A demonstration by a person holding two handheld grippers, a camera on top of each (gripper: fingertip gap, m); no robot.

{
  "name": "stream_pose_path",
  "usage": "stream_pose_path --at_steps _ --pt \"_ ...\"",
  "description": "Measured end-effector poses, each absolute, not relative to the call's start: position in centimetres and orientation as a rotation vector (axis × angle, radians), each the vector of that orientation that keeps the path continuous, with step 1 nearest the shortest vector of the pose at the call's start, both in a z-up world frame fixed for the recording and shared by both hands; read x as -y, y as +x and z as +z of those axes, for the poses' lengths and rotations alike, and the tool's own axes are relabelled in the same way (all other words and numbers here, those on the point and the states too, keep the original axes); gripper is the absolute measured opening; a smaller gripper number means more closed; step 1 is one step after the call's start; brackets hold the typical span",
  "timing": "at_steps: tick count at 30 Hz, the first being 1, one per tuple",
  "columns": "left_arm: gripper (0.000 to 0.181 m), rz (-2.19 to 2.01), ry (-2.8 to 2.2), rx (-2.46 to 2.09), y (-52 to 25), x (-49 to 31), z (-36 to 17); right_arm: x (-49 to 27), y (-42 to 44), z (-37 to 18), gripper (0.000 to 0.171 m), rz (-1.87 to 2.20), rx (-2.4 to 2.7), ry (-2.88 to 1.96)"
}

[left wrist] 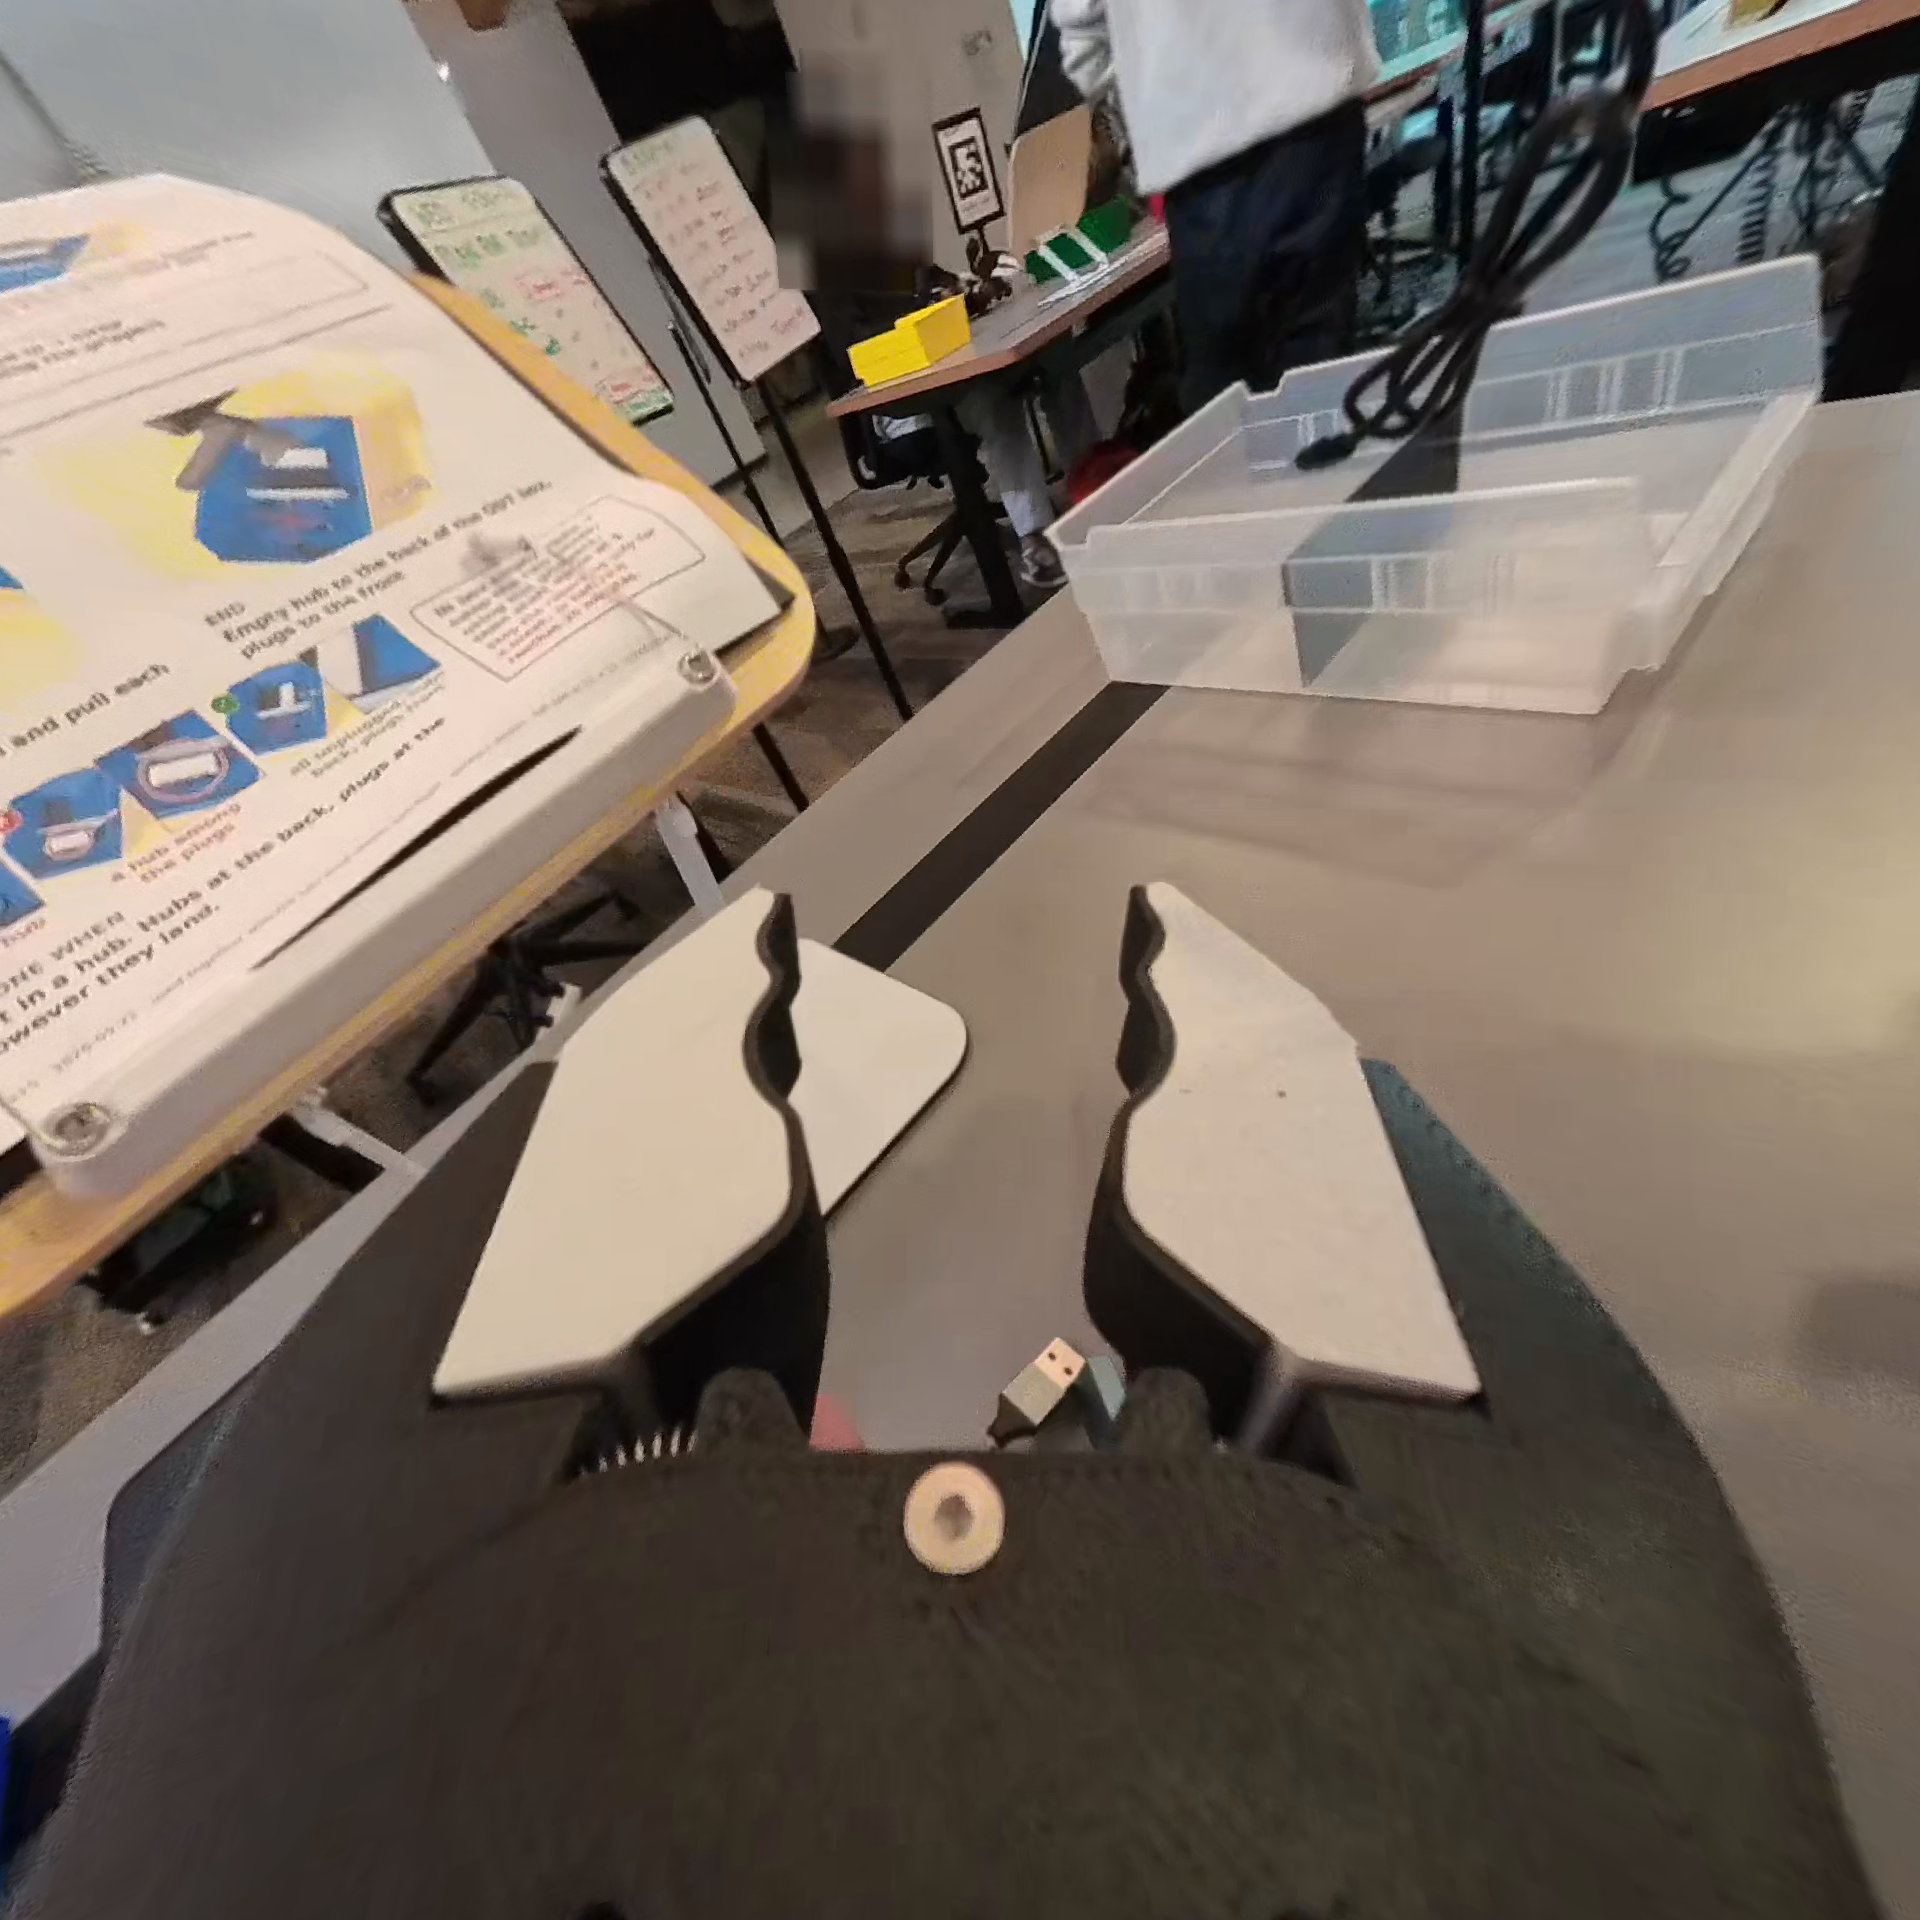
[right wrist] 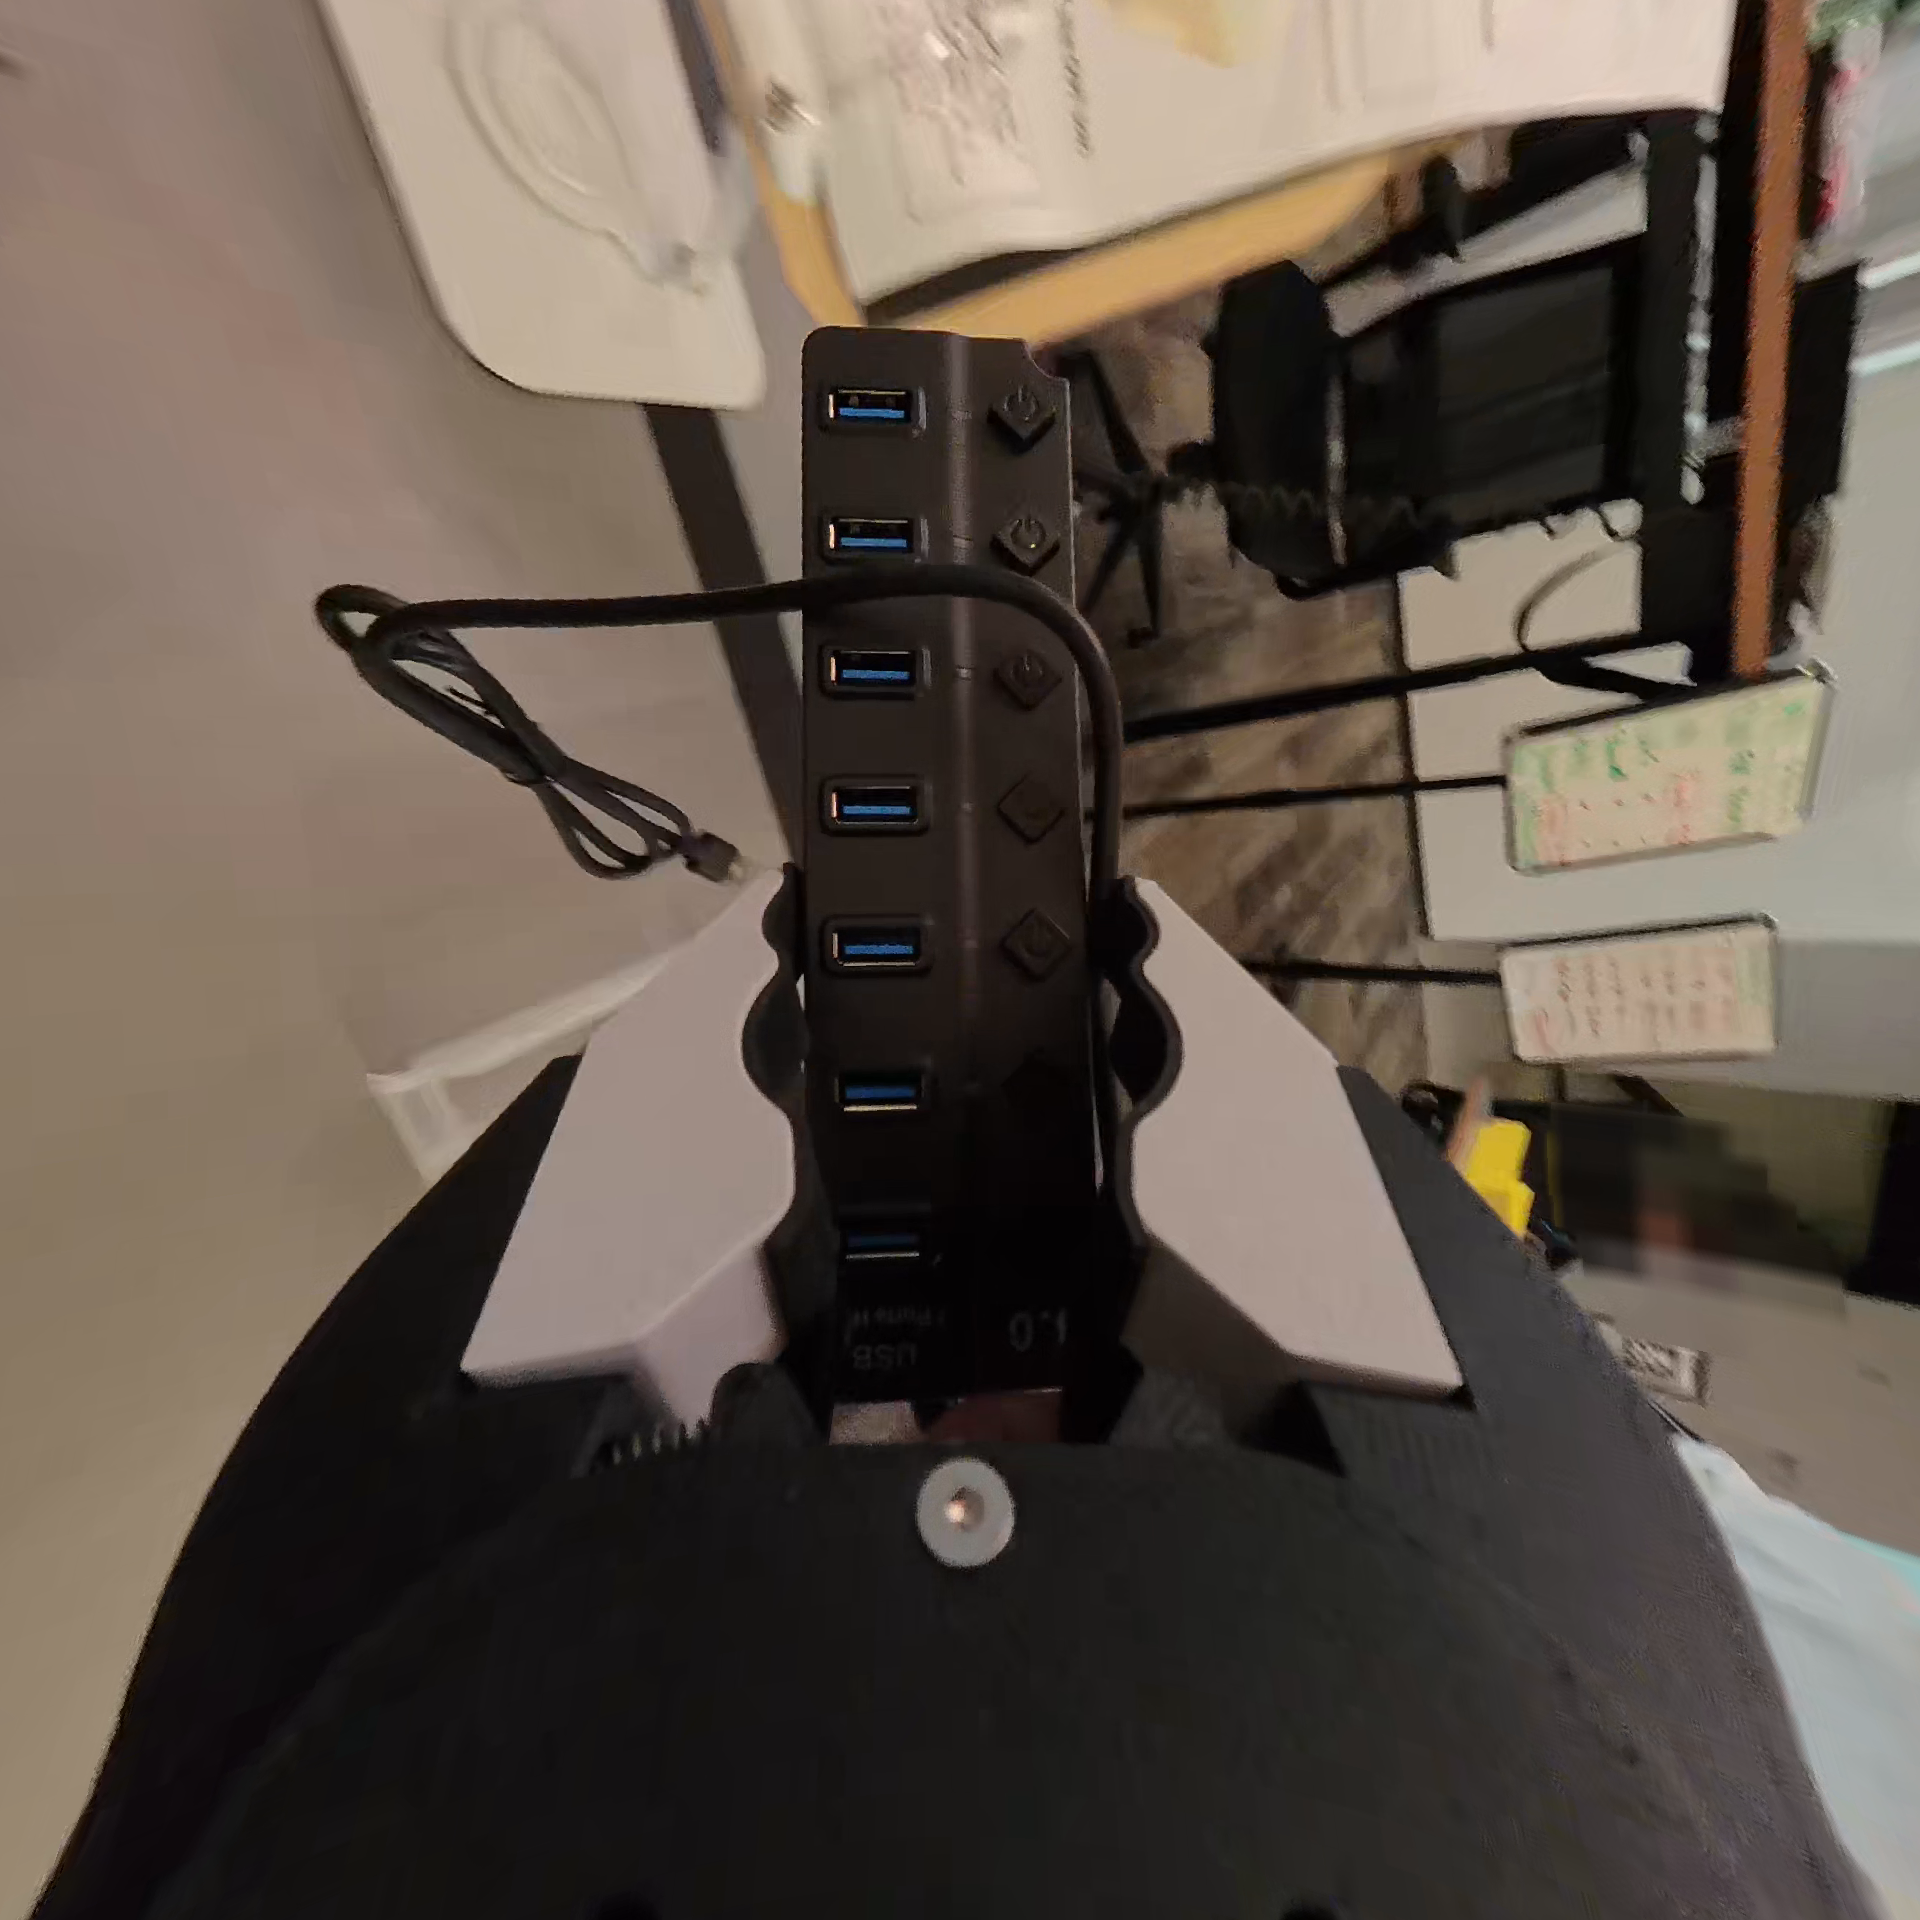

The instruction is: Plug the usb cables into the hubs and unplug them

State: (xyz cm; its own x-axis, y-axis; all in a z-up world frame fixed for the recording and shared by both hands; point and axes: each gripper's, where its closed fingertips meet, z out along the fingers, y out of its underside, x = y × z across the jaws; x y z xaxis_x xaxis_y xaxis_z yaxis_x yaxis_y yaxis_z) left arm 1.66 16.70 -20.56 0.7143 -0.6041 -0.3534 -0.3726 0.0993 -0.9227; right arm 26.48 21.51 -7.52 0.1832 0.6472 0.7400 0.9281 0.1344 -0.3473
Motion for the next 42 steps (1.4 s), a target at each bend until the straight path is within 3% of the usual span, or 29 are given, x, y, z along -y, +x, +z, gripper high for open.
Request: stream_pose_path --at_steps 8,20,42 --pt "0.055 -0.109 -1.542 -0.804 1.1 -18.3 -26.1 -28.7 35.8 -5.3 0.056 -0.691 1.379 -1.712" --pt "0.053 -0.08 -1.545 -0.823 1.1 -18.6 -27.1 -34.9 41.7 -16.5 0.056 -0.976 1.523 -1.921" --pt "0.052 -0.083 -1.541 -0.859 1.7 -18.6 -28.1 -38.9 40.4 -32.6 0.057 -0.402 1.801 -2.182"
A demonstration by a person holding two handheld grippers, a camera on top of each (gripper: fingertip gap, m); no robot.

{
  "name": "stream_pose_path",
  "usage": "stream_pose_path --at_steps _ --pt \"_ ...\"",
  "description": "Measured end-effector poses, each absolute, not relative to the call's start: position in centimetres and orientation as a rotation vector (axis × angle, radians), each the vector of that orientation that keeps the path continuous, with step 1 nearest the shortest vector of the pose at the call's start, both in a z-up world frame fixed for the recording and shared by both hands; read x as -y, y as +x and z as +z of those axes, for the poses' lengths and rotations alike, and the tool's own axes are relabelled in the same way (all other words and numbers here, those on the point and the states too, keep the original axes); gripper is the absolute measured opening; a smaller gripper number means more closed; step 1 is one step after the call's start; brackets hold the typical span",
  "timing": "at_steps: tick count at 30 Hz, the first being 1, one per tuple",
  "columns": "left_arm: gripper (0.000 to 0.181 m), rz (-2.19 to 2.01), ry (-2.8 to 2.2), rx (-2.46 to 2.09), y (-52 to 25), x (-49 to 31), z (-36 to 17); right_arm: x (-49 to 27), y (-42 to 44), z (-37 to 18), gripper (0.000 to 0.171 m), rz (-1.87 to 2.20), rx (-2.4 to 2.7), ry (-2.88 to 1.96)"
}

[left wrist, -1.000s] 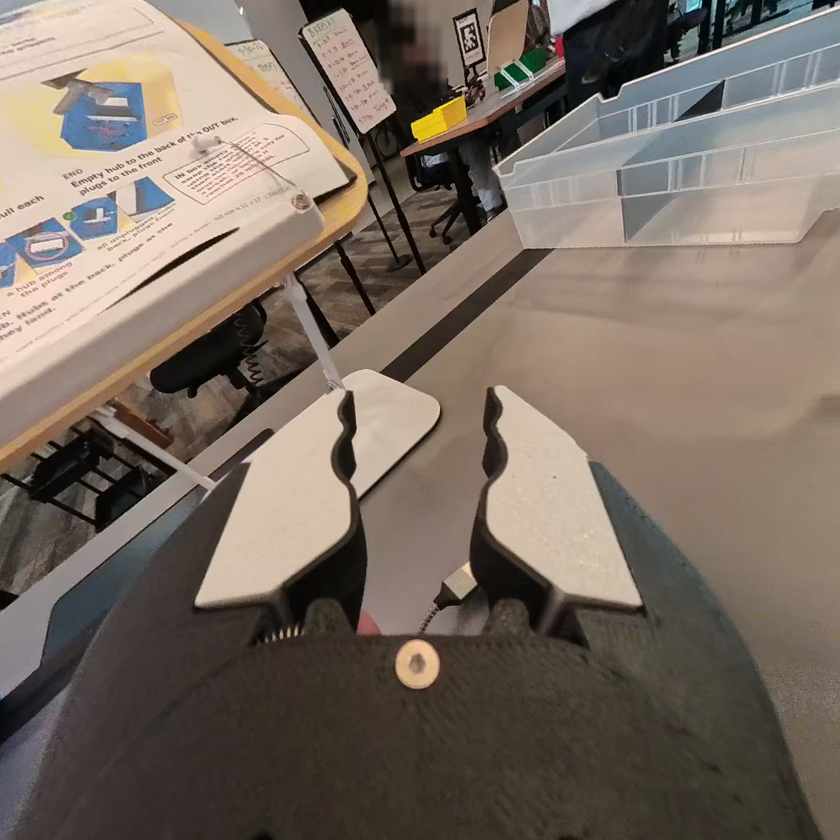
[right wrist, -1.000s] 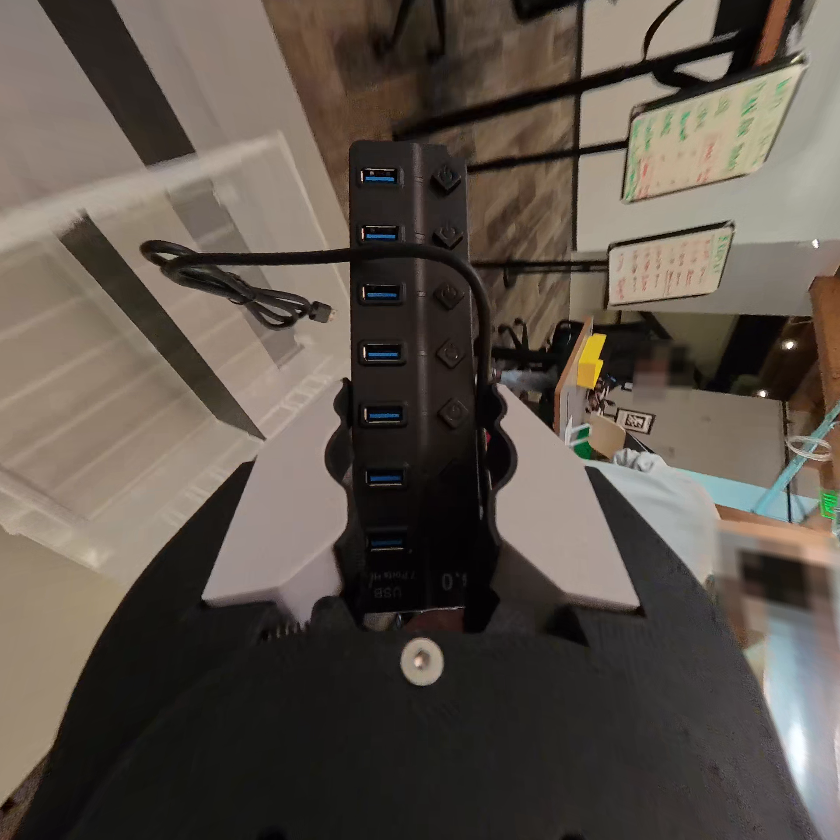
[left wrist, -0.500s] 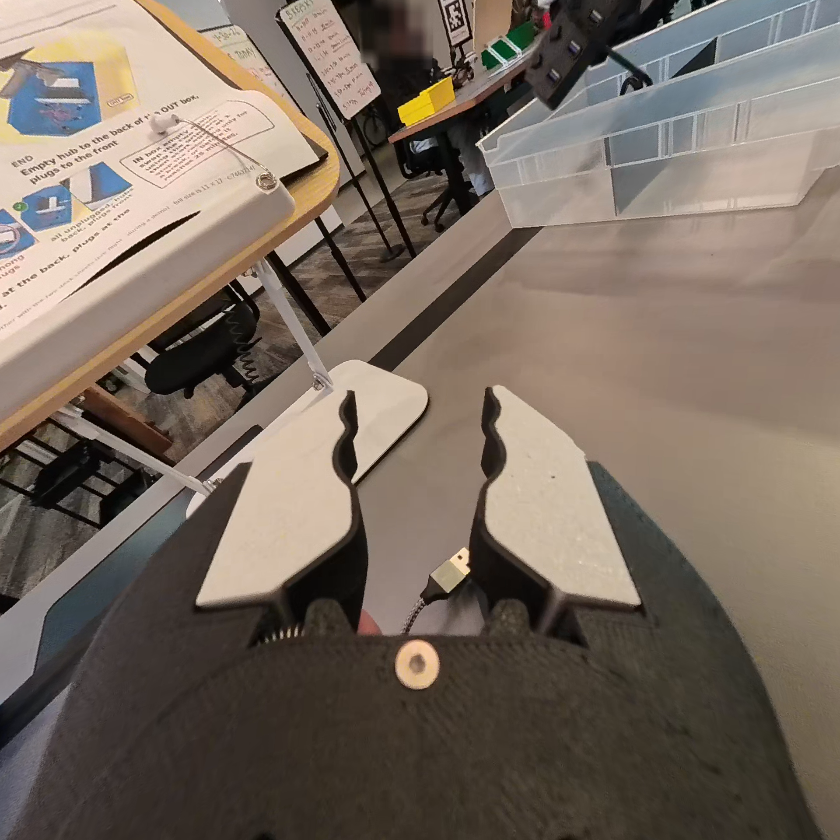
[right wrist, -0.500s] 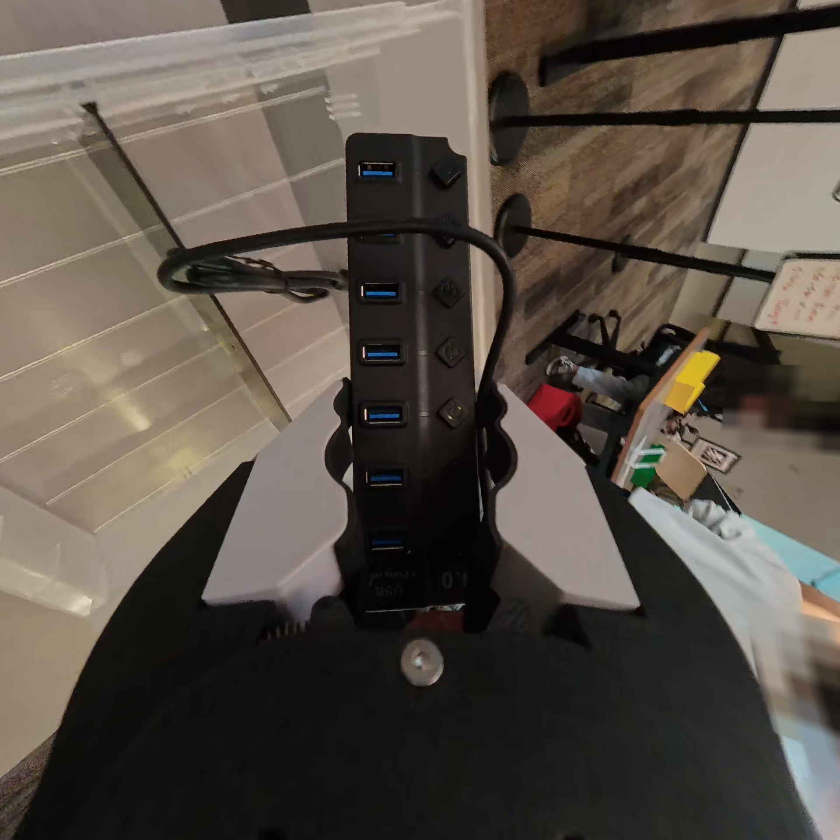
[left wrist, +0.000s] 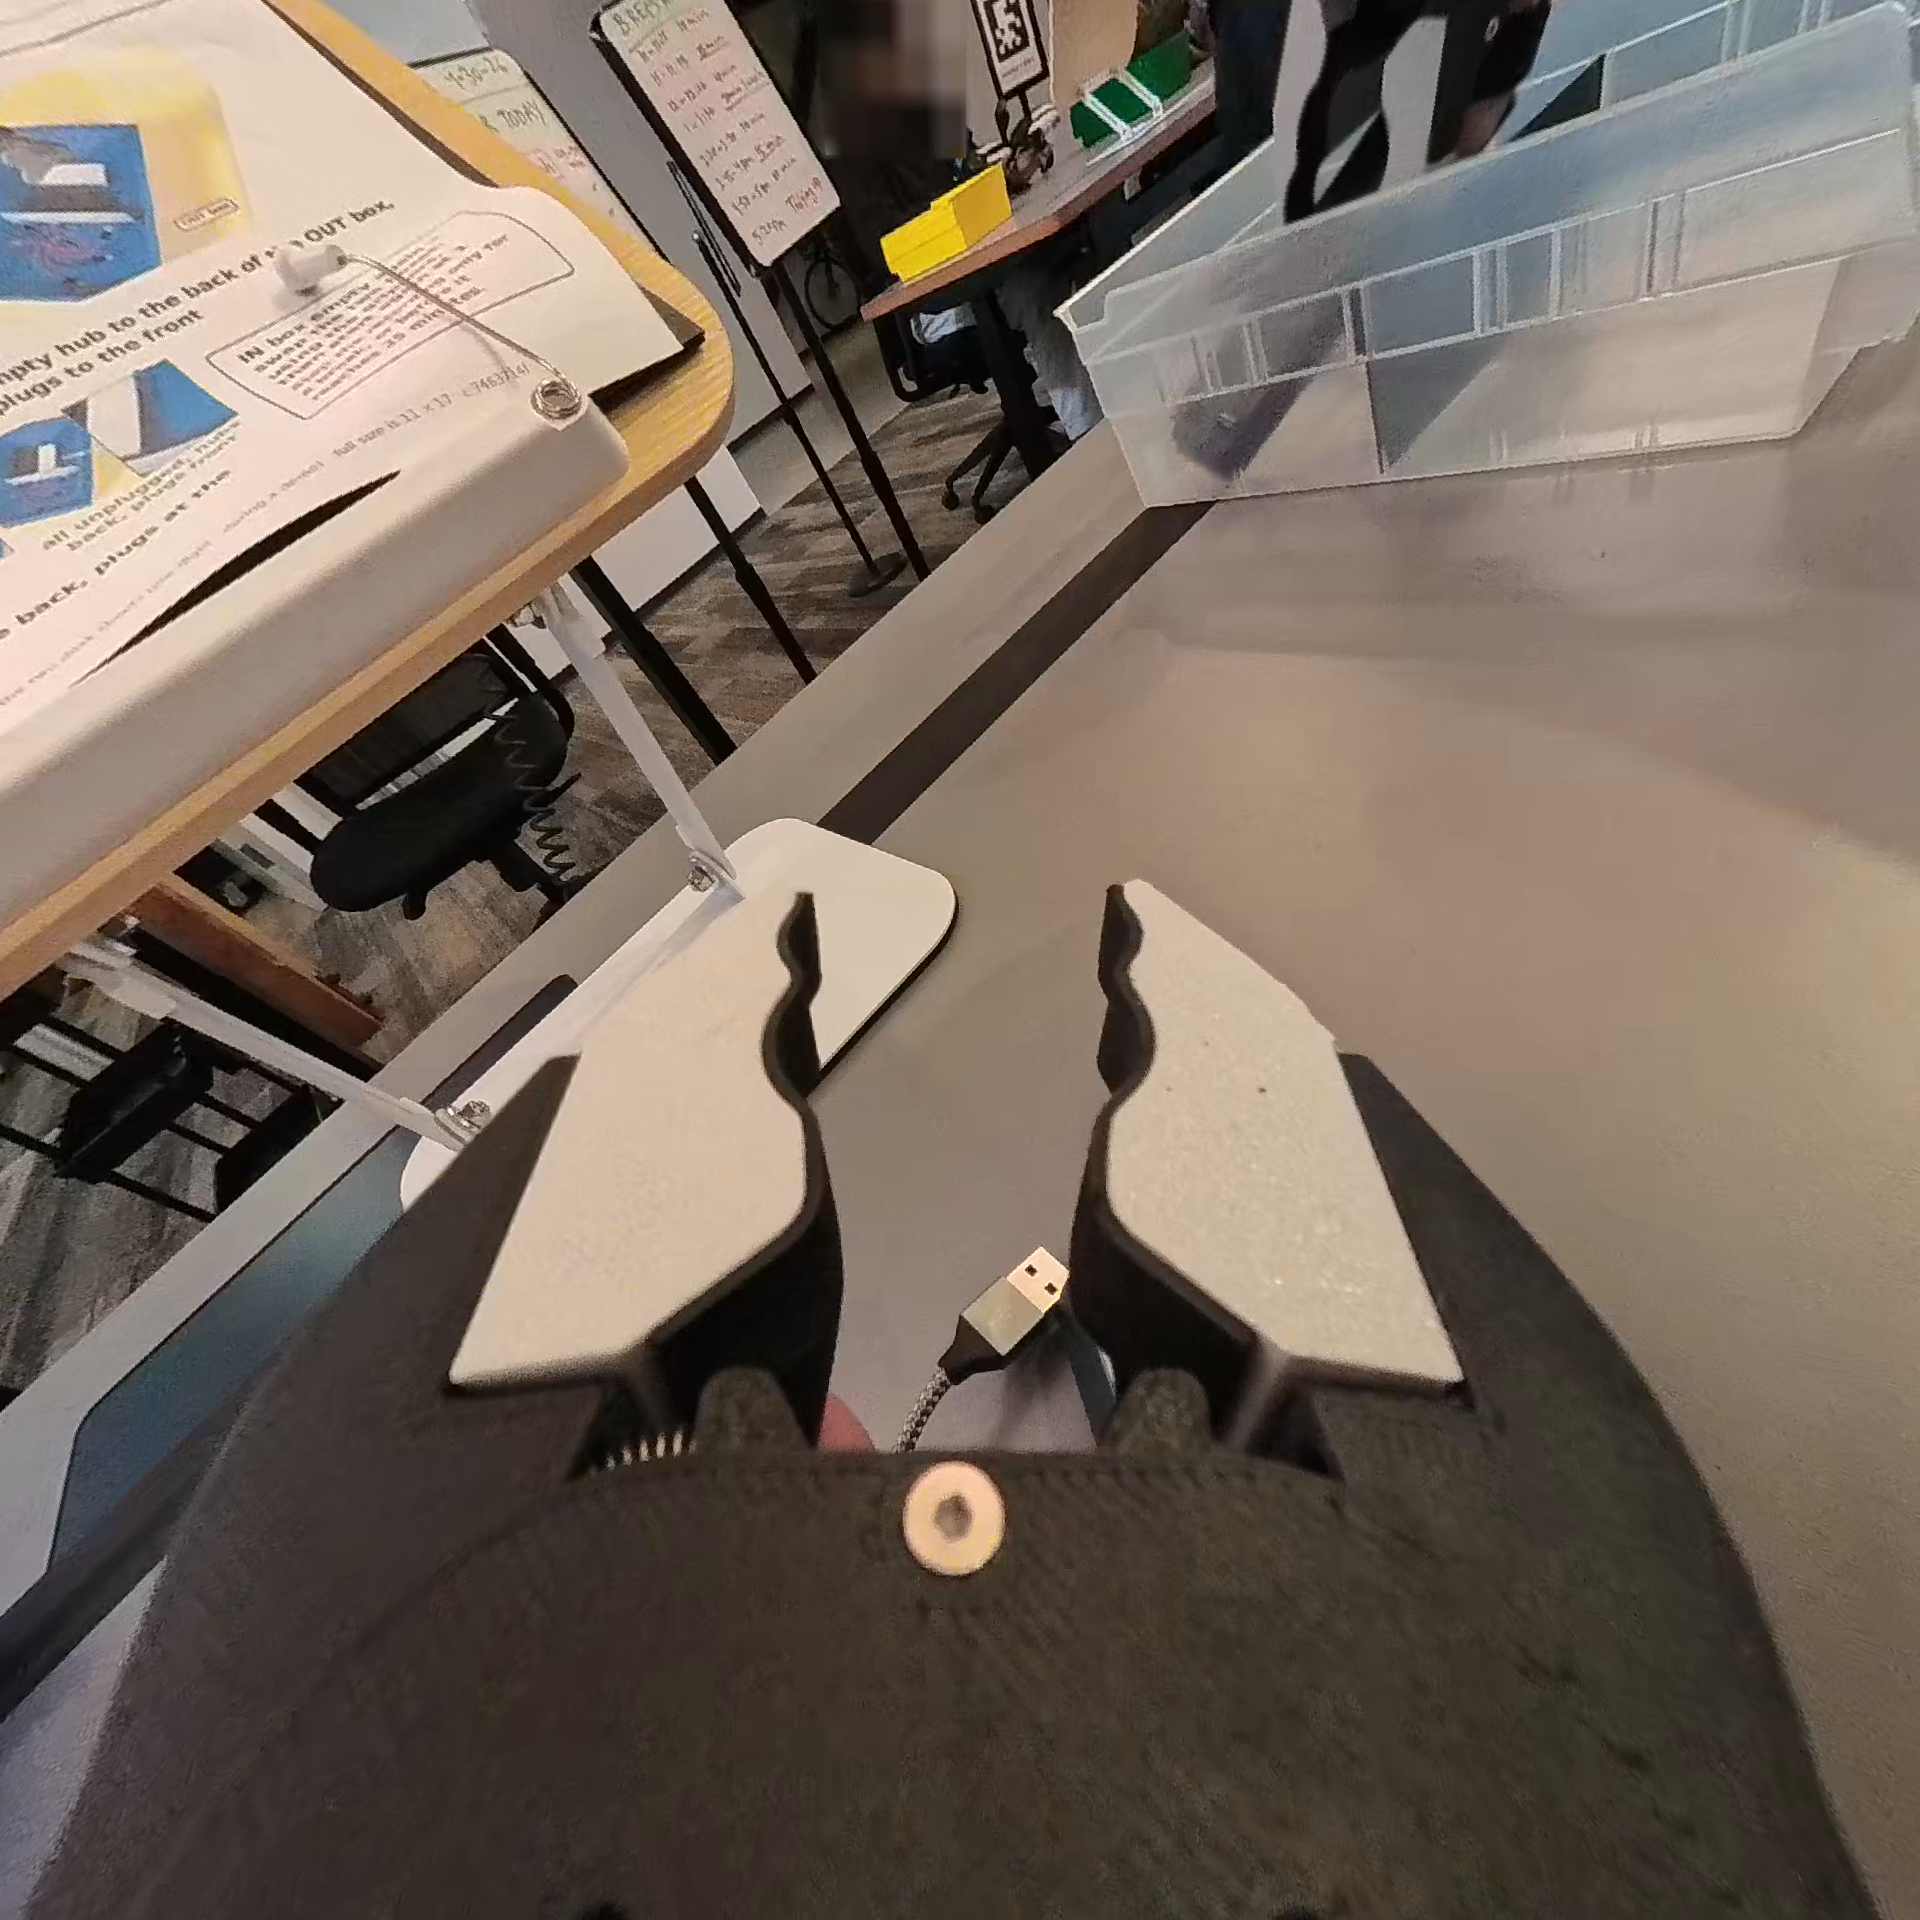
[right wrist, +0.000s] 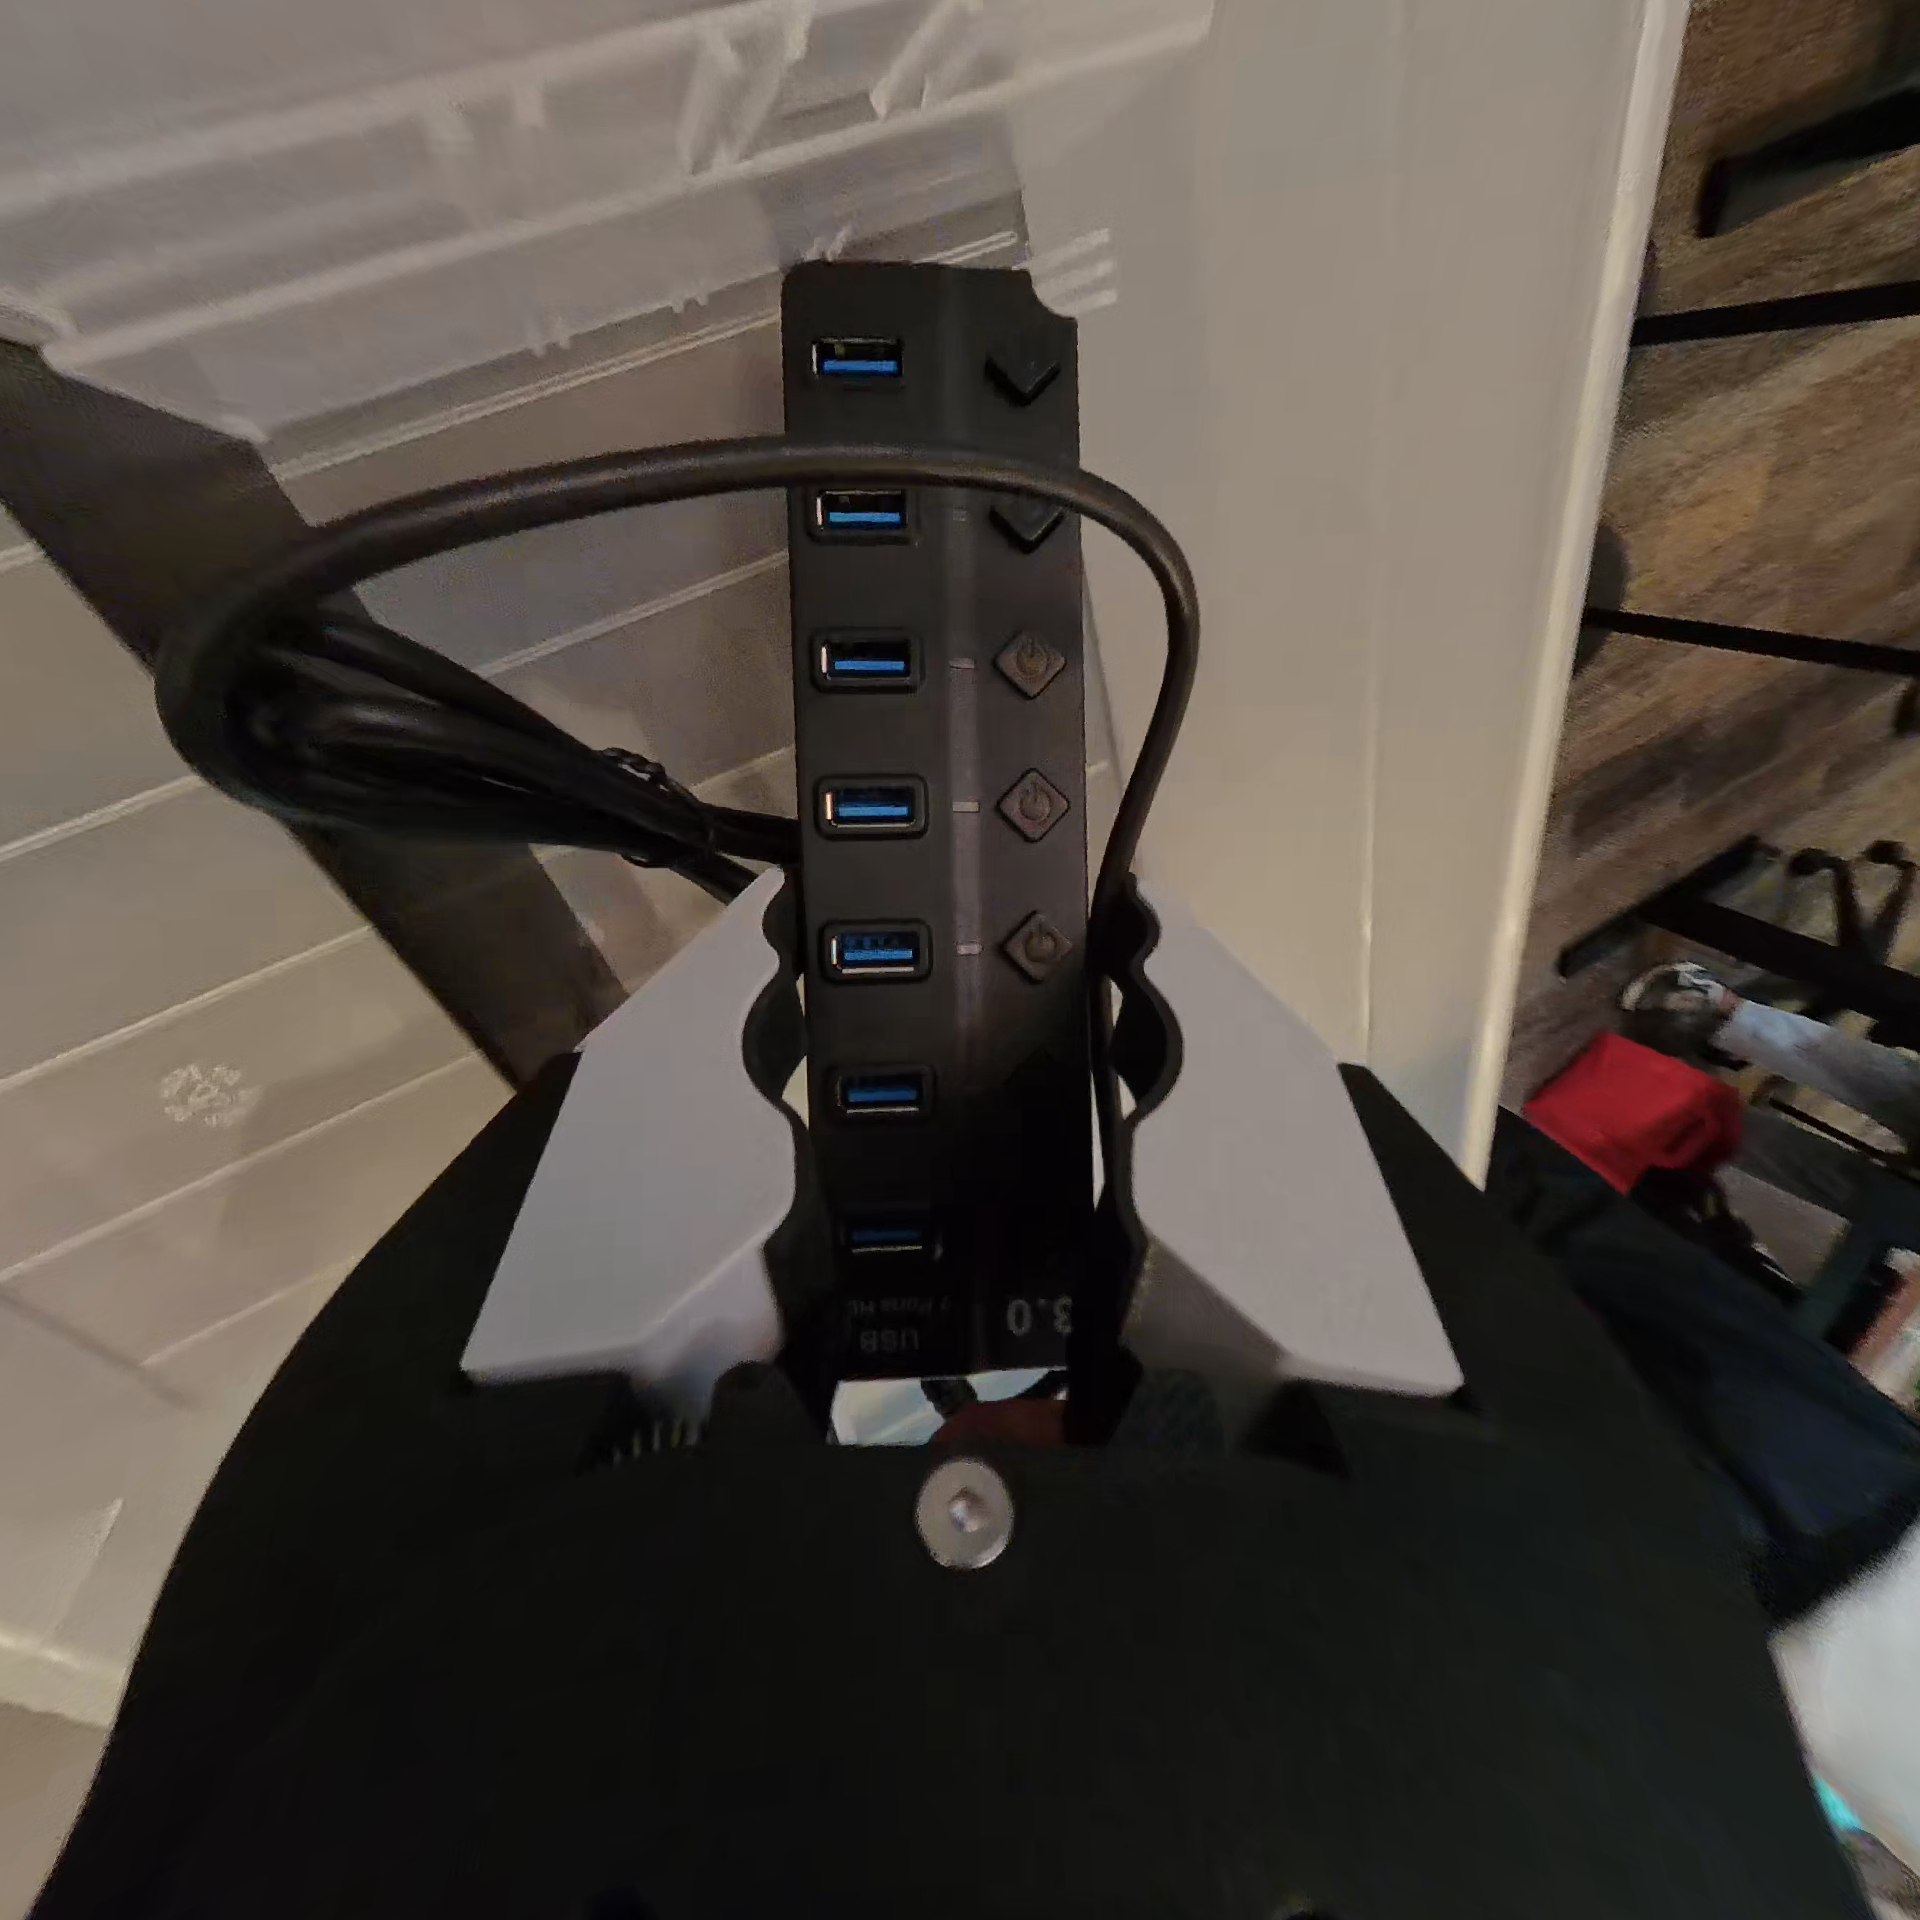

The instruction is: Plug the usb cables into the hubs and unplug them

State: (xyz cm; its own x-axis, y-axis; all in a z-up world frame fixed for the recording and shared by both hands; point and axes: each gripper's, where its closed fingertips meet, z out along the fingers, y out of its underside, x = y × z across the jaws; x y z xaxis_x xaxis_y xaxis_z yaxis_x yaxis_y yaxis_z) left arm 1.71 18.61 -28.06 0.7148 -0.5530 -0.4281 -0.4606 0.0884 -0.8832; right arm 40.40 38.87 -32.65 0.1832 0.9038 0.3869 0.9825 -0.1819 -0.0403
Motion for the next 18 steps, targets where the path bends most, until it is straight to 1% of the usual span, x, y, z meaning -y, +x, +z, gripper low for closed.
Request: stream_pose_path --at_steps 5,9,10,12,15,18 --pt "0.052 -0.078 -1.538 -0.856 1.7 -18.6 -28.0 -38.9 41.5 -35.5 0.058 -0.283 1.788 -2.32" --pt "0.052 -0.067 -1.53 -0.827 1.2 -18.9 -27.5 -39.2 41.4 -35.8 0.057 -0.215 1.743 -2.371" --pt "0.052 -0.069 -1.529 -0.815 1.0 -19.0 -27.4 -39.1 41.5 -35.8 0.059 -0.21 1.754 -2.389" --pt "0.052 -0.051 -1.527 -0.79 0.5 -19.3 -27.1 -38.9 41.7 -35.4 0.072 -0.217 1.755 -2.434" --pt "0.052 -0.043 -1.516 -0.738 -0.5 -19.6 -26.3 -38.7 42.0 -34.2 0.082 -0.215 1.723 -2.479" --pt "0.049 0.001 -1.466 -0.693 -1.8 -19.7 -25.0 -38.5 42.2 -31.2 0.075 -0.295 1.685 -2.433"
